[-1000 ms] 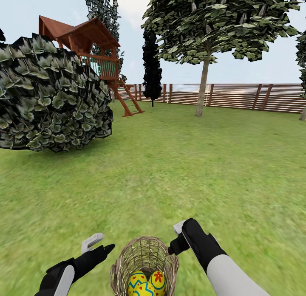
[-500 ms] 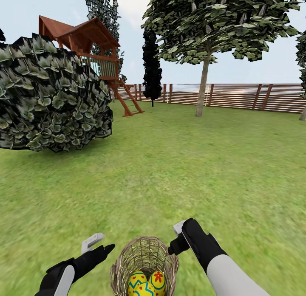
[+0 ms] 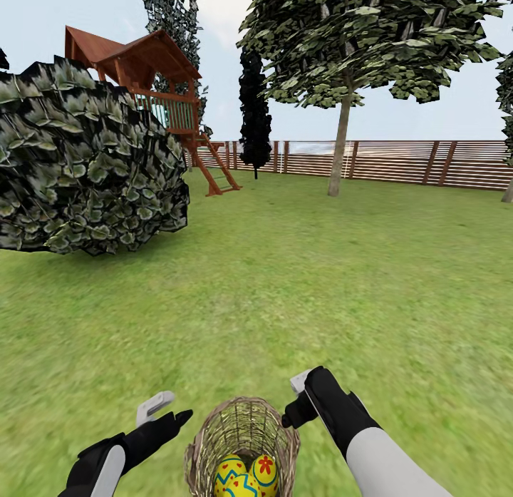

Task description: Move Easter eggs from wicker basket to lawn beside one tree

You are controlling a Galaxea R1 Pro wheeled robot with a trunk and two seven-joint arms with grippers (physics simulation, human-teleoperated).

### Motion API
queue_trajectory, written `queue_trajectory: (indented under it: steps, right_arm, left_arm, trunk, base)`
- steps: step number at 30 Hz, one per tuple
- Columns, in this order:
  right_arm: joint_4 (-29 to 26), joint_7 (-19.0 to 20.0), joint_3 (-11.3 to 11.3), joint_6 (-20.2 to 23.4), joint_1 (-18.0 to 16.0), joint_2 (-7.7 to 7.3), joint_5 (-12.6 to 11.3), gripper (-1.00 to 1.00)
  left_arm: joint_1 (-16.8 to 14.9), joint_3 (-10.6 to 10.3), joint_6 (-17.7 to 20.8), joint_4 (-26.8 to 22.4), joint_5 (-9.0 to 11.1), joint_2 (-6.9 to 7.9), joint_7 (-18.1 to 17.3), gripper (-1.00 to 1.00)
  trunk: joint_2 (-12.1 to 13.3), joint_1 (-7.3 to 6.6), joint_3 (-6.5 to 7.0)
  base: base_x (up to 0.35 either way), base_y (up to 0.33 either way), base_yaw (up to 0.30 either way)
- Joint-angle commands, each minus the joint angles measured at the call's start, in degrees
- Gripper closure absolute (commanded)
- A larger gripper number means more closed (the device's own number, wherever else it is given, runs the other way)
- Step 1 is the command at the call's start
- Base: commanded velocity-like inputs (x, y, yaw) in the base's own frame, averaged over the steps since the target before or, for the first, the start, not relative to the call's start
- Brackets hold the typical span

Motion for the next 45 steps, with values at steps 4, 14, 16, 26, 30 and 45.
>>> queue_trajectory:
  steps: [4, 14, 16, 26, 30, 45]
  right_arm:
    - [-0.08, 0.50, 0.08, 0.18, -0.03, 0.01, 0.63, -1.00]
    - [-0.08, 0.51, 0.08, 0.18, -0.03, 0.02, 0.63, -1.00]
    - [-0.08, 0.49, 0.08, 0.18, -0.03, 0.02, 0.64, -1.00]
    - [0.01, 0.50, 0.10, 0.18, -0.03, 0.09, 0.65, -1.00]
    - [0.12, 0.50, 0.14, 0.18, -0.03, 0.10, 0.73, -1.00]
    - [2.07, 0.43, 0.14, -1.27, -0.03, 0.11, 0.67, -1.00]
  left_arm:
    - [-0.04, 0.15, 0.37, -0.04, -0.11, -0.07, -0.33, -1.00]
    - [-0.04, 0.12, 0.37, -0.04, -0.19, -0.07, -0.38, -1.00]
    - [-0.04, 0.12, 0.37, -0.04, -0.27, -0.07, -0.39, -1.00]
    - [-0.04, -0.03, 0.37, -0.04, -0.35, -0.13, -0.38, -1.00]
    - [-0.04, -0.05, 0.37, -0.04, -0.31, -0.15, -0.40, -1.00]
    - [-0.04, -0.06, 0.37, -0.04, -0.30, -0.16, -0.40, -1.00]
  trunk:
    - [-0.04, 0.00, -0.06]
    - [-0.04, 0.00, -0.06]
    - [-0.04, 0.00, -0.06]
    - [-0.04, 0.00, -0.06]
    - [-0.04, 0.00, -0.06]
    - [-3.24, 1.76, -1.50]
  base:
    - [0.000, 0.000, 0.000]
    - [0.000, 0.000, 0.000]
    - [0.000, 0.000, 0.000]
    - [0.000, 0.000, 0.000]
    - [0.000, 0.000, 0.000]
    - [0.000, 0.000, 0.000]
